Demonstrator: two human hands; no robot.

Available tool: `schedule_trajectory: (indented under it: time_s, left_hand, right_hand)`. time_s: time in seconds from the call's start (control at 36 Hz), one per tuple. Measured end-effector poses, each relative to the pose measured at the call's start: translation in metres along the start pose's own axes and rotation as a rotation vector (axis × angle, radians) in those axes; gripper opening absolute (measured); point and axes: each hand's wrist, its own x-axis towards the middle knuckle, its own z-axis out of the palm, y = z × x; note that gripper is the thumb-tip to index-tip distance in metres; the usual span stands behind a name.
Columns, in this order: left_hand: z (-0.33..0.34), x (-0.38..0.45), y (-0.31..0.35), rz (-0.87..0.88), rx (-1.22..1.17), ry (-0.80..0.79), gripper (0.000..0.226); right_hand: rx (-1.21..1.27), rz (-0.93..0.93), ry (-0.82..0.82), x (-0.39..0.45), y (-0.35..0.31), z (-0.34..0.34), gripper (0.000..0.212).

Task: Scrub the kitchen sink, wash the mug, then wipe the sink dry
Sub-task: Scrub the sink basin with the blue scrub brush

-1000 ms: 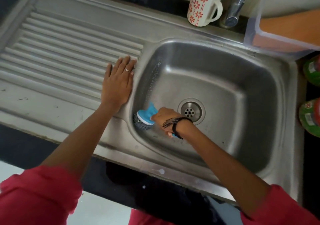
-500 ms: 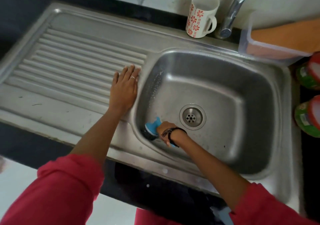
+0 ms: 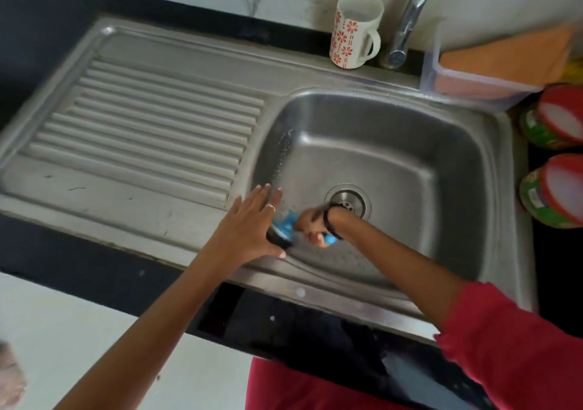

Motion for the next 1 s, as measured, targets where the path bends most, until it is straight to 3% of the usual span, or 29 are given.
schedule_trajectory:
  time_s: [0.08, 0.17, 0.22, 0.31, 0.39, 0.47, 0.53, 0.64, 0.69, 0.81, 0.94, 1.0]
  left_hand:
    - [0.007, -0.01, 0.003, -0.017, -0.004, 0.018, 0.113]
    - [0.01, -0.012, 0.002, -0.048, -0.087, -0.003, 0.113]
    - [0.012, -0.01, 0.0, -0.055, -0.109, -0.045, 0.112]
    - [0.013, -0.007, 0.0, -0.055, -0.116, -0.085, 0.112]
    - [0.011, -0.004, 0.002, -0.061, -0.107, -0.108, 0.113]
    - [0.011, -0.003, 0.003, -0.068, -0.09, -0.12, 0.114]
    - [0.011, -0.003, 0.004, -0.067, -0.072, -0.123, 0.113]
    - [0.008, -0.005, 0.007, -0.055, -0.035, -0.141, 0.109]
    - [0.007, -0.007, 0.008, -0.057, -0.015, -0.169, 0.107]
    - [0.002, -0.009, 0.013, -0.078, 0.019, -0.224, 0.098]
    - [-0.003, -0.003, 0.018, -0.077, 0.132, -0.274, 0.093]
    - [0.0, 0.001, 0.015, -0.059, 0.191, -0.278, 0.094]
  right_hand:
    - [-0.112, -0.103, -0.019, 0.002, -0.011, -0.009, 0.038]
    - [-0.031, 0.062, -0.079, 0.009, 0.021, 0.001, 0.035]
    - [-0.253, 0.168, -0.061, 0.006, 0.036, 0.009, 0.024]
    - [-0.562, 0.201, -0.046, -0.004, 0.04, 0.019, 0.026]
    - [-0.4, 0.169, -0.04, -0.001, 0.025, 0.012, 0.013]
    - [-0.007, -0.021, 0.062, 0.01, 0.019, 0.01, 0.02]
    - [0.0, -0.006, 0.099, 0.018, 0.016, 0.008, 0.021]
    - [-0.254, 0.126, -0.124, 0.026, 0.039, 0.002, 0.039]
    - [-0.231, 0.202, -0.189, 0.022, 0.069, -0.013, 0.063]
    - [-0.313, 0.551, -0.195, 0.015, 0.103, -0.028, 0.047]
    - [-0.505, 0.283, -0.03, 0.009, 0.057, -0.002, 0.043]
    - [-0.46, 0.147, -0.007, 0.008, 0.029, 0.014, 0.024]
